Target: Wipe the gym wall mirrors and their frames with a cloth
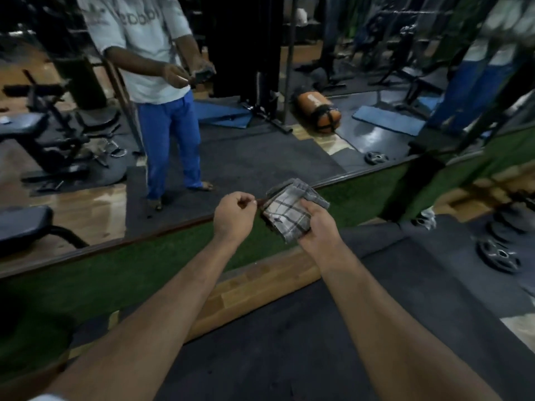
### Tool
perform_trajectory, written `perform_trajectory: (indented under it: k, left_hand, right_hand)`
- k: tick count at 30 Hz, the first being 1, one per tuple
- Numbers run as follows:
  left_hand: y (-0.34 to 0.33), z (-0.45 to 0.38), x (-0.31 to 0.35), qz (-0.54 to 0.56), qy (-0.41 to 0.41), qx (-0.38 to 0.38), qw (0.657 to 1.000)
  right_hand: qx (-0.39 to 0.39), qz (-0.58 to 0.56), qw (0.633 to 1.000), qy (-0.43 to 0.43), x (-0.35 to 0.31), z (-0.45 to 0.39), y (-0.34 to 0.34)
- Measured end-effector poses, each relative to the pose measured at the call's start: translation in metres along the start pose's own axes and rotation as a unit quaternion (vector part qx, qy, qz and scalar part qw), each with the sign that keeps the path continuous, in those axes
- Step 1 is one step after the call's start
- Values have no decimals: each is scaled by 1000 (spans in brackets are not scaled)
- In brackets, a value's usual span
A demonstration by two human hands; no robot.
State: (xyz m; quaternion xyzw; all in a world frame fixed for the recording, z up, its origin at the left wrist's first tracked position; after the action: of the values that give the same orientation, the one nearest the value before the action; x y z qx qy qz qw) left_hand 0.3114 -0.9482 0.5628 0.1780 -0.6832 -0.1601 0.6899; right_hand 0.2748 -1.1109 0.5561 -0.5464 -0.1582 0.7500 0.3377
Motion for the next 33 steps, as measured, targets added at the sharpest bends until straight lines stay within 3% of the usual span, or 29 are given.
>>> perform_trajectory:
  k: [8, 21, 27, 33]
  left_hand:
    - [-109, -55, 96, -75, -144, -50, 985]
    - [-289, -214, 224, -48, -224, -150, 962]
    - [-357, -272, 302, -100, -296, -159, 937]
    - [-415, -317, 376, -148, -439, -115, 879]
  right_hand:
    - [55, -74, 993, 74, -115, -42, 78]
    - [155, -114, 965, 180, -304, -178, 160]
    - [206, -142, 938, 240, -391, -233, 182]
    - [194, -93, 940, 265, -470, -278, 211]
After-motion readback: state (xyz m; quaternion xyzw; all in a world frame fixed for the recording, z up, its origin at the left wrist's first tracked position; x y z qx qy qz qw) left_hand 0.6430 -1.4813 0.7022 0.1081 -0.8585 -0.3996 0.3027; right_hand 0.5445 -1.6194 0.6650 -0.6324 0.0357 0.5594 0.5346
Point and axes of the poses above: each hand's wrist, its own z-axis away from the middle knuckle, its own y-axis out of the back of the hand, x = y × z, the point moved 1 cm from there along -z, towards the middle knuckle, and after that the axes turned 5 degrees about -x, right-handed, at the moved point
